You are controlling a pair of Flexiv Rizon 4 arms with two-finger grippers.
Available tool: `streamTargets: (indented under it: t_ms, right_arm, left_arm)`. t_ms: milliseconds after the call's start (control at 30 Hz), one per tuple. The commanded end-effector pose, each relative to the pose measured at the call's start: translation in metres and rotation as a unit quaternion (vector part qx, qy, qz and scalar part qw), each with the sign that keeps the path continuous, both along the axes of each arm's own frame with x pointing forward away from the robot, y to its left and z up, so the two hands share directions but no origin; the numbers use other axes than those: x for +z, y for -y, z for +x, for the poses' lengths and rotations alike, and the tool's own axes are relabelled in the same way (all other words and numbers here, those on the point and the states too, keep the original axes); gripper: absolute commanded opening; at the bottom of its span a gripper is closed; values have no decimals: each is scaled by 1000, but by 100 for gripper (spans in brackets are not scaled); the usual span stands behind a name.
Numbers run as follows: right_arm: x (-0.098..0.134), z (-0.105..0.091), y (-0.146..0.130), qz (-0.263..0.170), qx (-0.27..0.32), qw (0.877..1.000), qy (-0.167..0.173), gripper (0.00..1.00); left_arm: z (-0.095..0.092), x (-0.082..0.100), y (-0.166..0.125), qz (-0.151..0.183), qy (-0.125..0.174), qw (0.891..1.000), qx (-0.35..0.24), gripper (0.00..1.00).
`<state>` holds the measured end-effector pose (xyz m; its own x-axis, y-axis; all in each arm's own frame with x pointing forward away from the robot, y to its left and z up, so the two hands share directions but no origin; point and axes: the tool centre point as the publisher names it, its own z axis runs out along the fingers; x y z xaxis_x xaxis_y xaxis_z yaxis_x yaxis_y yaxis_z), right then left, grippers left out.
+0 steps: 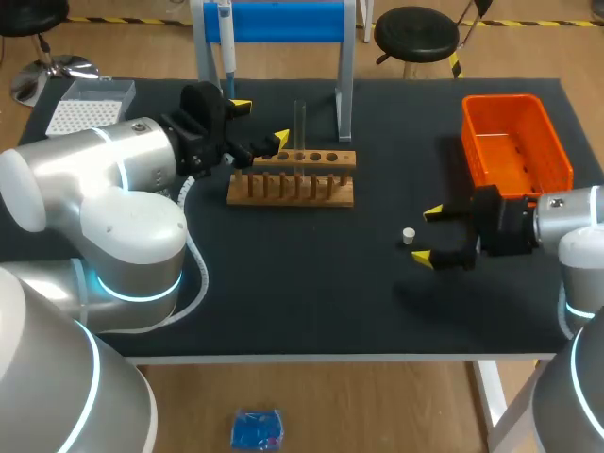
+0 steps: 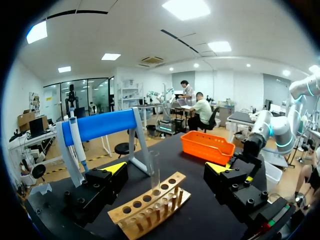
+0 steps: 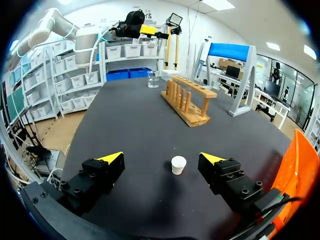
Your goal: Invert the test tube, pick up the pipette, mount the tip to pipette, aspirate from beaker and dispense into the tube, eject the tip, return the pipette, and cap with the stopper.
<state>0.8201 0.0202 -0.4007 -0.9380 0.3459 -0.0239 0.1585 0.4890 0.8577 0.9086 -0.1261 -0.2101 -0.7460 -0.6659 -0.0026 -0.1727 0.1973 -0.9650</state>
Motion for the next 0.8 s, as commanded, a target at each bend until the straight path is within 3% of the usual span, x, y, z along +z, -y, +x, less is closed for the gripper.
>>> streamTargets:
  t_ms: [33, 133, 200, 267, 333, 400, 433, 533, 733, 800]
  right_arm:
    - [-11, 10, -8, -1, 0, 1000, 0, 100]
    - [-14, 13, -10, -1, -1, 1000, -1, 93]
    - [-16, 15, -11, -1, -2, 1000, -2, 75]
    - [-18, 17, -11, -1, -3, 1000, -3, 68]
    - [-21, 19, -12, -1, -3, 1000, -4, 67]
    - [-23, 21, -13, -2, -5, 1000, -5, 81]
    - [-23, 22, -13, -2, -5, 1000, -6, 81]
    - [-26, 24, -16, -1, -4, 1000, -7, 68]
    - [-28, 29, -20, -1, -3, 1000, -7, 53]
    - [-29, 30, -21, -1, -3, 1000, -7, 56]
  left_arm:
    - [0, 0, -1, -1, 0, 1000, -2, 100]
    - [0, 0, -1, -1, 0, 1000, -2, 100]
    - [0, 0, -1, -1, 0, 1000, -2, 100]
    - [0, 0, -1, -1, 0, 1000, -2, 100]
    - [0, 0, -1, -1, 0, 1000, -2, 100]
    - [0, 0, -1, -1, 0, 1000, -2, 100]
    - [0, 0, -1, -1, 0, 1000, -2, 100]
    - [0, 0, -1, -1, 0, 1000, -2, 100]
    - [0, 0, -1, -1, 0, 1000, -2, 100]
    - [0, 0, -1, -1, 0, 1000, -2, 100]
